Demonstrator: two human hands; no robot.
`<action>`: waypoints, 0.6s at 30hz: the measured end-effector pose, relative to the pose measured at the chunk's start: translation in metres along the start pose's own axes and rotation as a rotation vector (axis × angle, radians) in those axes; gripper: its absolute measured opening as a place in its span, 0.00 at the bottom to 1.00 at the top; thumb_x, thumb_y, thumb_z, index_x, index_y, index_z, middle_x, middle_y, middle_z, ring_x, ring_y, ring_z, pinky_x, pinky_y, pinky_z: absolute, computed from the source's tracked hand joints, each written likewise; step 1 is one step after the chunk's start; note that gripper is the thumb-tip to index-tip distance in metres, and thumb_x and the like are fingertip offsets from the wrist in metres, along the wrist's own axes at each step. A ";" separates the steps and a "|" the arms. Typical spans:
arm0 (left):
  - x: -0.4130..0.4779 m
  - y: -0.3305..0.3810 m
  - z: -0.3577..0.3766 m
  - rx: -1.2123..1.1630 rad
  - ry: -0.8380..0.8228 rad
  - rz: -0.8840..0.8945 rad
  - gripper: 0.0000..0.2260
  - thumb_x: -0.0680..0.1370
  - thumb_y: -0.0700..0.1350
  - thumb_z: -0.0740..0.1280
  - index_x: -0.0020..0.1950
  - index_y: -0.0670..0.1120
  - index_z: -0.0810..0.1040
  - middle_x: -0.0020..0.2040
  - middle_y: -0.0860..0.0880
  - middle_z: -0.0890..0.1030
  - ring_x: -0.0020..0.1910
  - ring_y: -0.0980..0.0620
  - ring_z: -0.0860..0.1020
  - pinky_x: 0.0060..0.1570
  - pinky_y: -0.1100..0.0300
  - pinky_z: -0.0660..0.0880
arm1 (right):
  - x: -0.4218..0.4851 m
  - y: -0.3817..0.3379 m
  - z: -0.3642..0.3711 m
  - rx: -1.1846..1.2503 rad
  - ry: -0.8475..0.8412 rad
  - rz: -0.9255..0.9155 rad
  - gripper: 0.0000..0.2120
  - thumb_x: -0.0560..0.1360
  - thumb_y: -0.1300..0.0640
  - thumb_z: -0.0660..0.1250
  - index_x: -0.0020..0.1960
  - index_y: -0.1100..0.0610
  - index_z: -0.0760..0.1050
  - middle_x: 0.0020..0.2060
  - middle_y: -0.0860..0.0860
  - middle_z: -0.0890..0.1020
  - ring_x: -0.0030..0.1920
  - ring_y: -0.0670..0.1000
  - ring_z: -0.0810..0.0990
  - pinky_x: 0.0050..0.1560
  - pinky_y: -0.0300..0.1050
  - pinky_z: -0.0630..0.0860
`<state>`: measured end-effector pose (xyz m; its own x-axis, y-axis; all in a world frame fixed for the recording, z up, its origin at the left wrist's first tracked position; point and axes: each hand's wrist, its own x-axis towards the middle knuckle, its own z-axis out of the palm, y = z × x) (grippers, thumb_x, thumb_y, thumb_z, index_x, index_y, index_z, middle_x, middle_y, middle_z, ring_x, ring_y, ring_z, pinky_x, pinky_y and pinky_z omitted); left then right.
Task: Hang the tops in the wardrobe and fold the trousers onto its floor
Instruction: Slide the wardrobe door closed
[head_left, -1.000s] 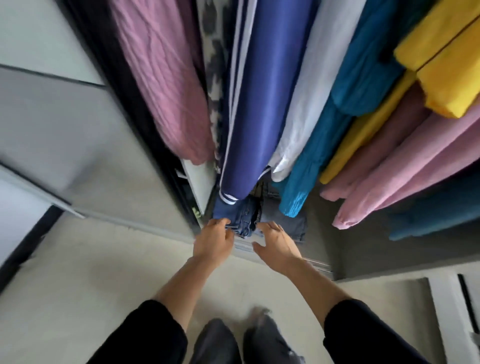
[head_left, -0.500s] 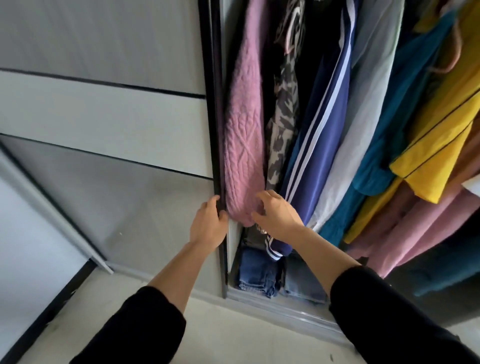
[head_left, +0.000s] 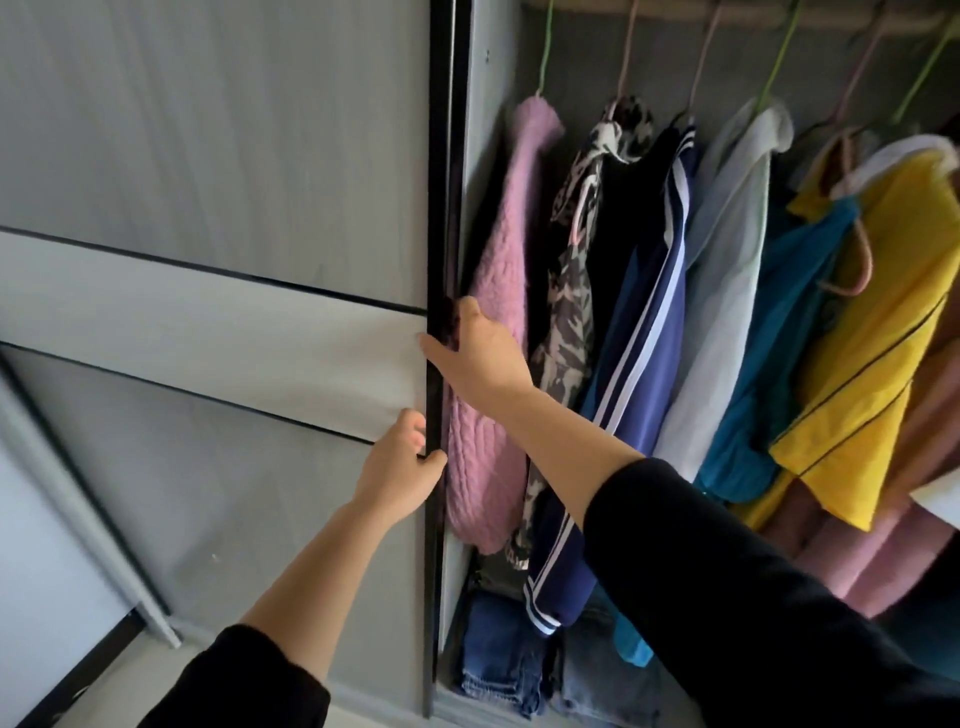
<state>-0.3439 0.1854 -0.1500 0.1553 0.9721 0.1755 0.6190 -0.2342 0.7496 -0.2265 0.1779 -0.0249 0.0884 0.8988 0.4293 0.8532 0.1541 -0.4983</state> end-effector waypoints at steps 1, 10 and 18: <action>0.001 0.000 -0.001 -0.001 -0.030 0.007 0.13 0.73 0.45 0.67 0.55 0.50 0.68 0.50 0.51 0.77 0.50 0.50 0.78 0.50 0.57 0.73 | 0.005 -0.003 -0.001 0.001 0.008 -0.002 0.21 0.78 0.44 0.63 0.59 0.61 0.66 0.46 0.58 0.80 0.44 0.61 0.79 0.40 0.54 0.76; 0.003 -0.001 -0.006 0.075 -0.098 0.026 0.13 0.69 0.43 0.67 0.46 0.52 0.63 0.46 0.56 0.74 0.47 0.52 0.78 0.42 0.57 0.71 | 0.016 -0.003 -0.005 -0.024 -0.014 -0.042 0.15 0.77 0.47 0.63 0.46 0.58 0.64 0.36 0.54 0.76 0.36 0.59 0.75 0.30 0.46 0.66; -0.009 0.028 0.005 0.100 -0.157 0.056 0.14 0.69 0.43 0.67 0.44 0.52 0.62 0.45 0.52 0.75 0.43 0.47 0.78 0.42 0.54 0.74 | 0.005 0.016 -0.027 0.008 -0.003 -0.047 0.14 0.75 0.49 0.63 0.50 0.61 0.70 0.39 0.57 0.79 0.39 0.61 0.79 0.39 0.54 0.79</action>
<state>-0.3243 0.1697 -0.1338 0.3050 0.9463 0.1076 0.6781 -0.2951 0.6731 -0.1985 0.1736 -0.0110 0.0470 0.8918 0.4499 0.8523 0.1991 -0.4837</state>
